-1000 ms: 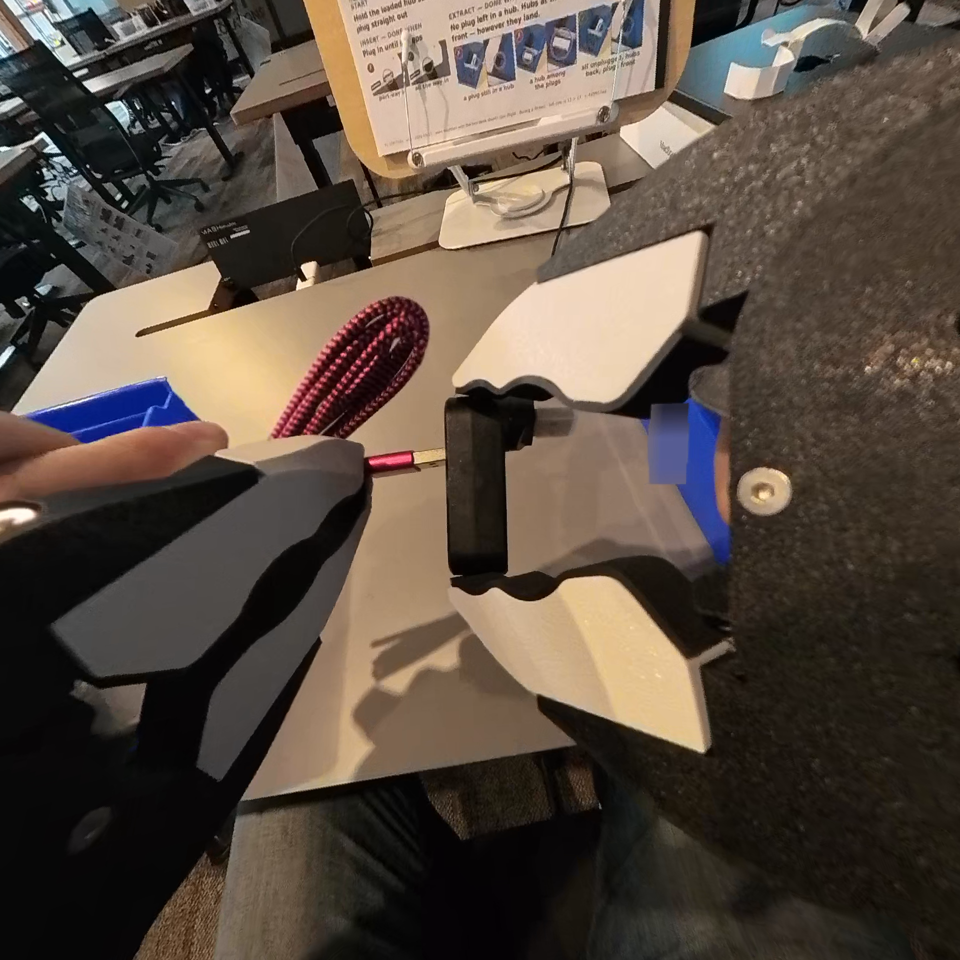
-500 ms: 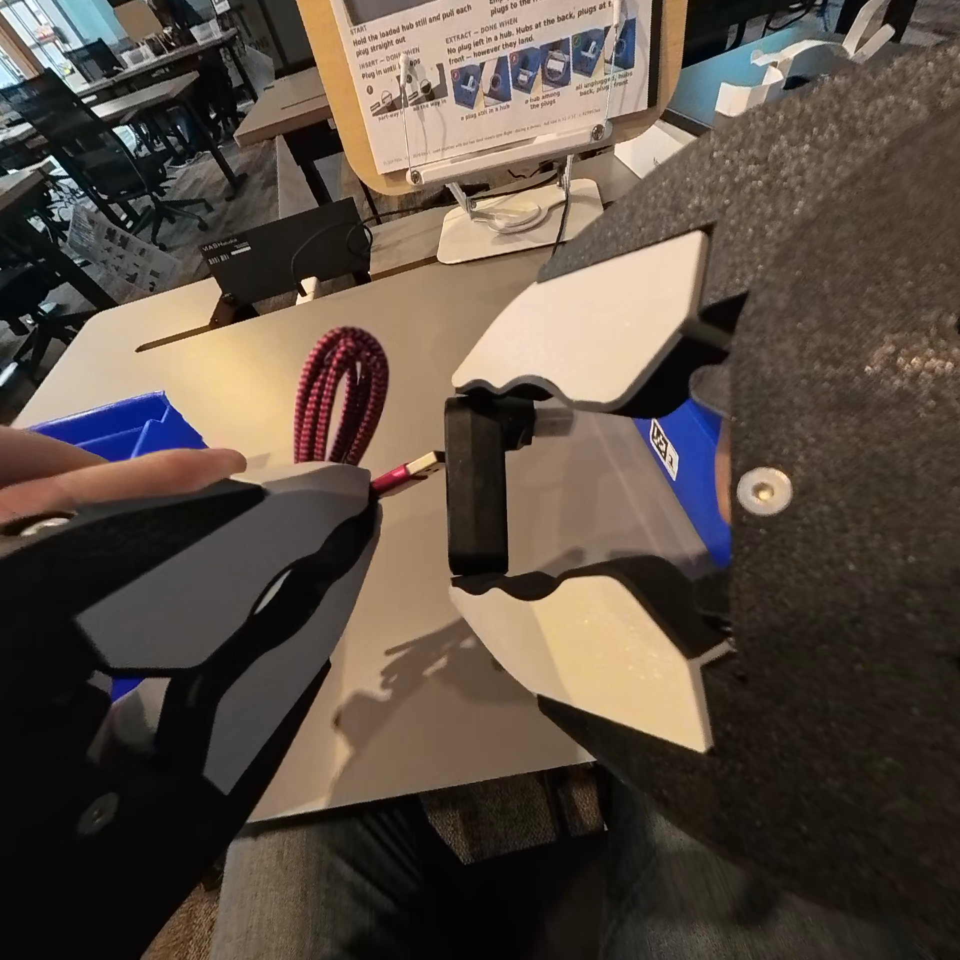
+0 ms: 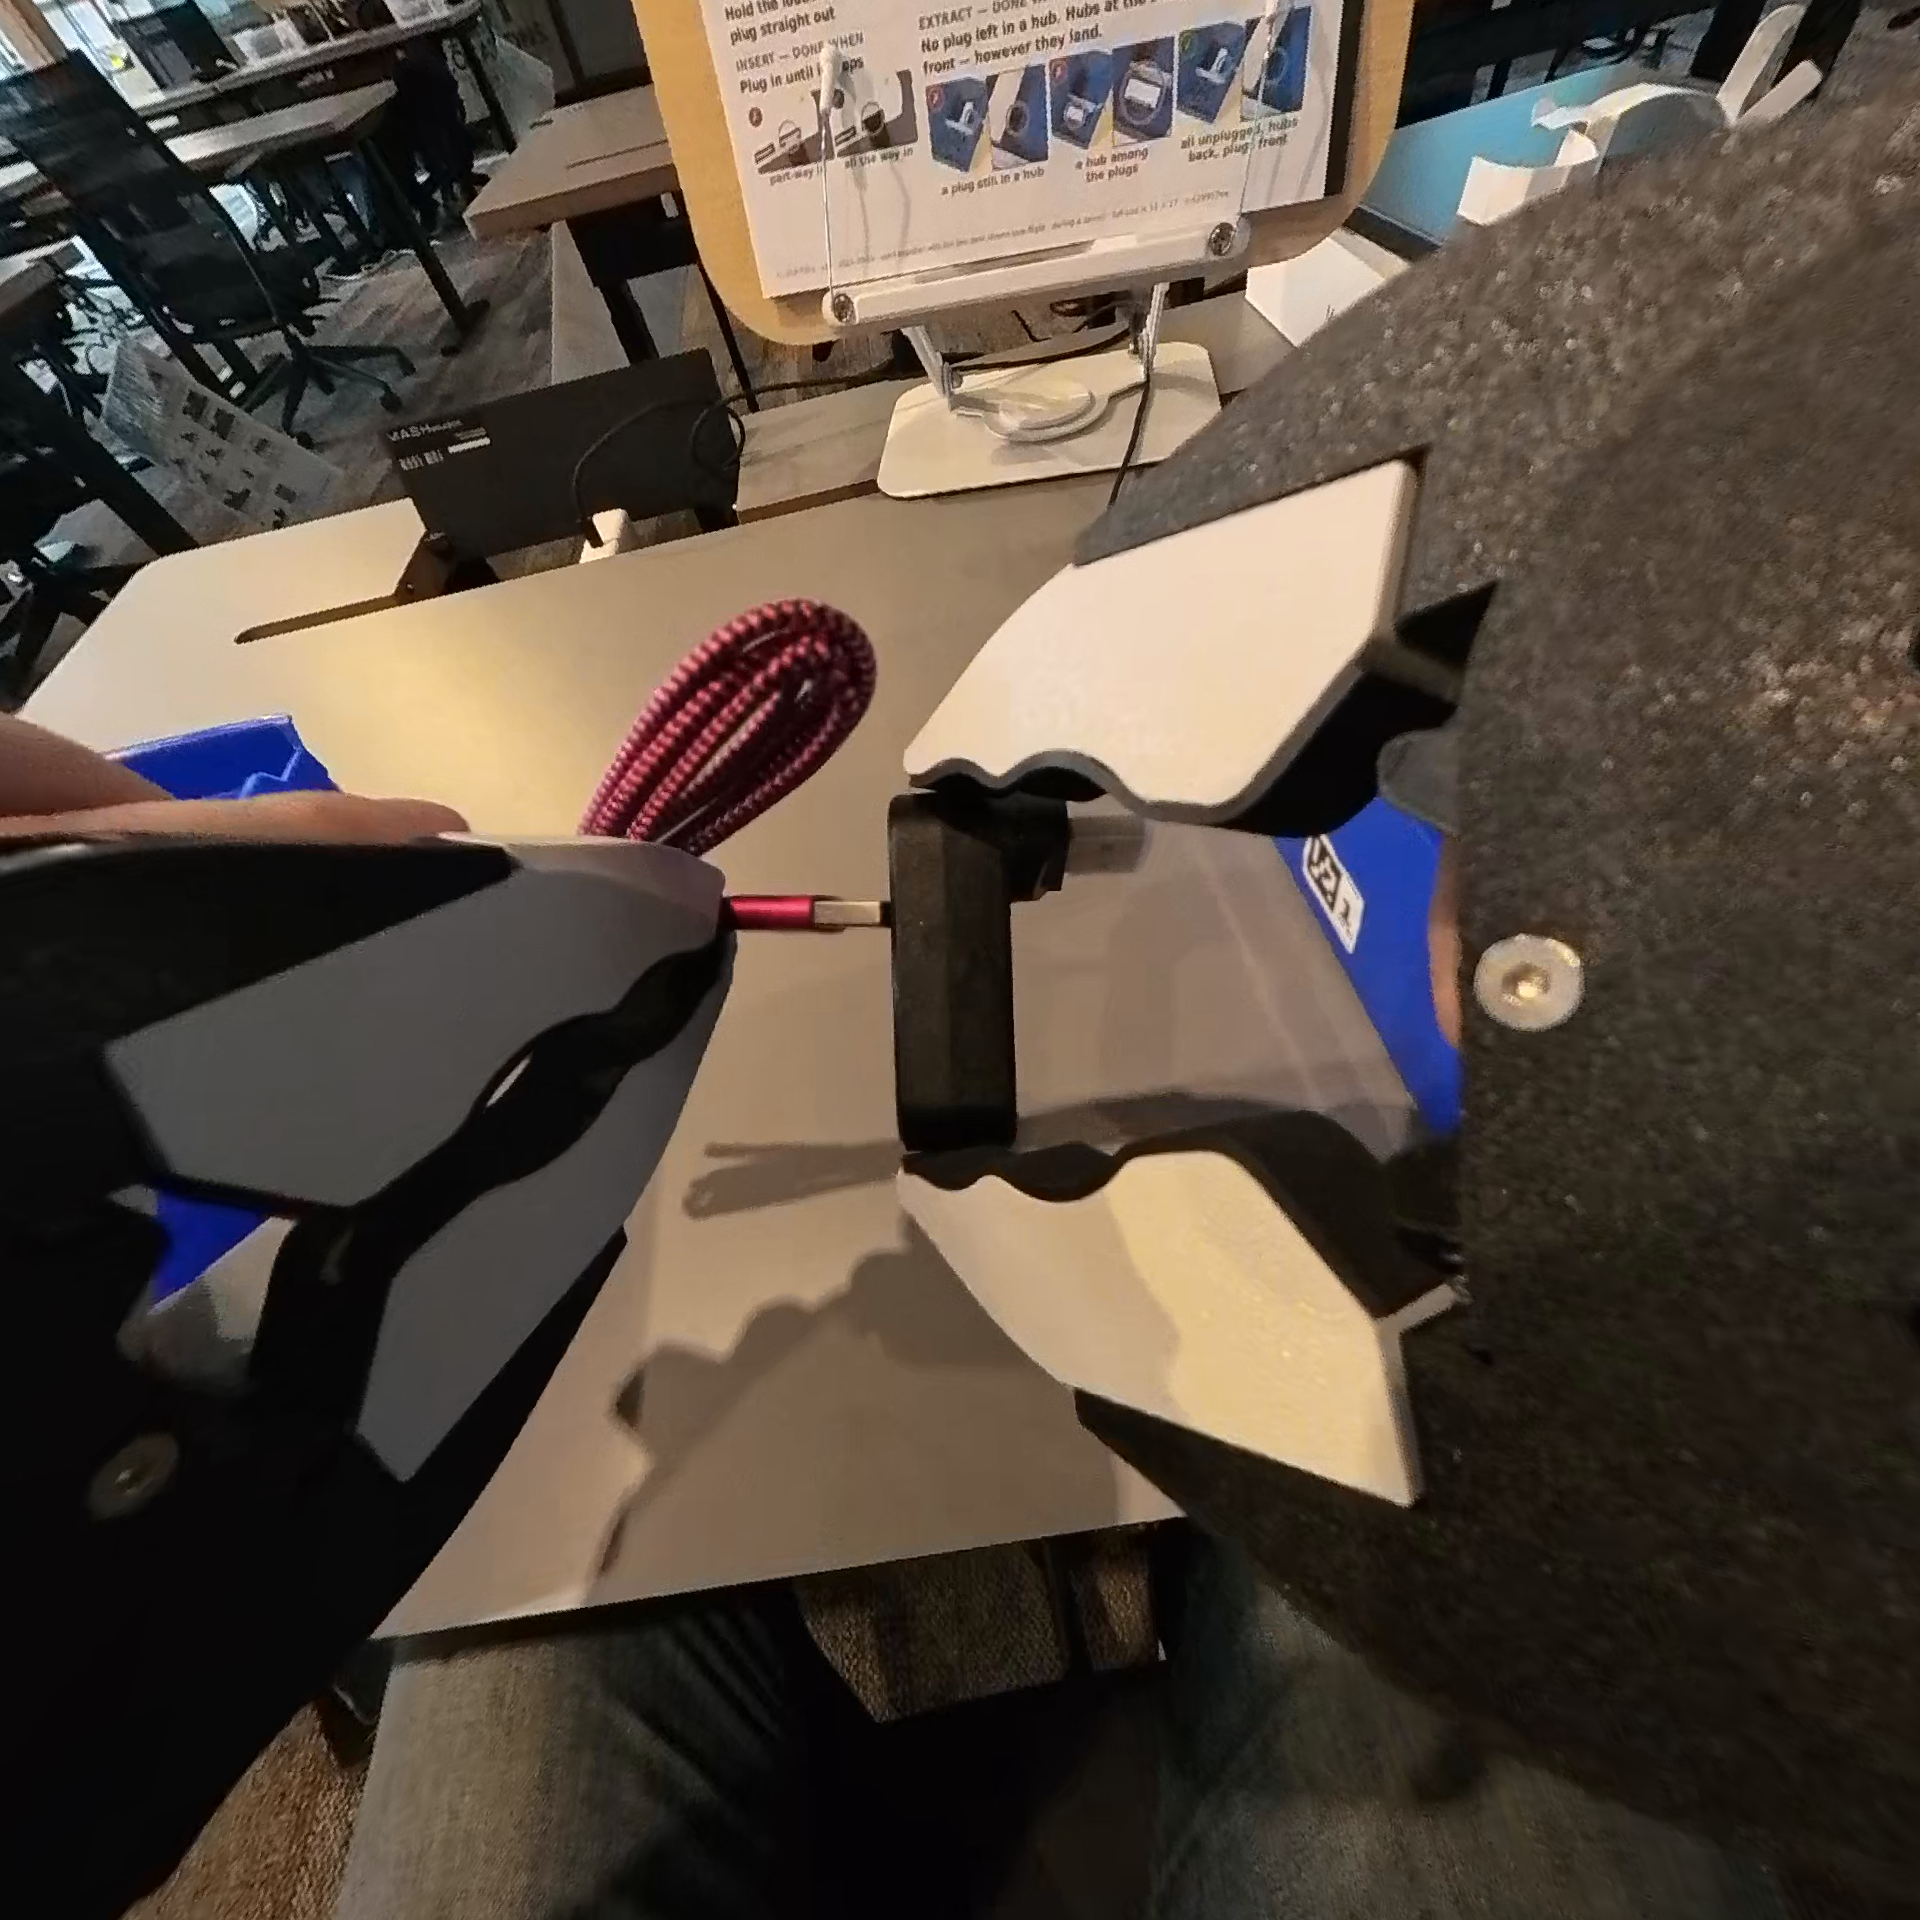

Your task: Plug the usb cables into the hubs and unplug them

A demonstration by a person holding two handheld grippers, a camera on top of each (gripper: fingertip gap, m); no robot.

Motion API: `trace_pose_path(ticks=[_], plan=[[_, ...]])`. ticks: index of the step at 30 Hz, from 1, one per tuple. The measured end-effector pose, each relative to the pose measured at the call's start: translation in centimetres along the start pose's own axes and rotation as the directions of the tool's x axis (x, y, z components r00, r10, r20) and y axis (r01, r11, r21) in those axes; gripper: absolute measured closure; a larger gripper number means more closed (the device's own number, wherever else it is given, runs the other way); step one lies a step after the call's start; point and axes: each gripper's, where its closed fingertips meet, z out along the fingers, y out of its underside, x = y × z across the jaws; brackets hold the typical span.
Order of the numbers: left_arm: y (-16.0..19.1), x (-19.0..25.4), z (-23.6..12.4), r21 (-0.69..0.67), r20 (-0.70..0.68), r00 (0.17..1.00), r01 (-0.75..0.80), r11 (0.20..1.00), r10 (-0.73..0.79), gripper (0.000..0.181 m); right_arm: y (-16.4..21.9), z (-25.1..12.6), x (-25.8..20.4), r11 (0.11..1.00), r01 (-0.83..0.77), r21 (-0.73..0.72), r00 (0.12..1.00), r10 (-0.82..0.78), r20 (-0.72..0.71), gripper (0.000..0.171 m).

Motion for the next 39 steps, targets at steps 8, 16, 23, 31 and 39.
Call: trace_pose_path(ticks=[8, 16, 23, 31, 39], plan=[[0.3, 0.6, 0.1, -0.067, -0.019, 1.000, -0.012, 0.998, 0.011, 0.179, 0.6, 0.8, -0.3, 1.000, -0.007, -0.025, 1.000, 0.007, 0.019, 0.107], [1.7, 4.2, 1.1, -0.105, -0.282, 0.953, 0.083, 0.991, -0.110, 0.179, 1.5, 0.3, 0.2, 0.999, -0.037, -0.034, 0.999, 0.037, 0.027, 0.107], [2.0, 9.3, 2.2, -0.171, -0.655, 0.725, 0.132, 0.976, -0.213, 0.179, 3.2, -0.5, 1.5, 0.996, -0.072, -0.055, 0.997, 0.071, -0.003, 0.107], [2.3, 13.0, 4.8, -0.216, -0.754, 0.607, 0.132, 0.967, -0.252, 0.179, 4.6, -2.4, 3.2, 0.992, -0.121, -0.031, 0.992, 0.120, -0.042, 0.107], [2.4, 13.9, 5.4, -0.213, -0.791, 0.549, 0.170, 0.962, -0.272, 0.178, 4.5, -3.3, 3.7, 0.992, -0.130, -0.011, 0.990, 0.129, -0.056, 0.107]])
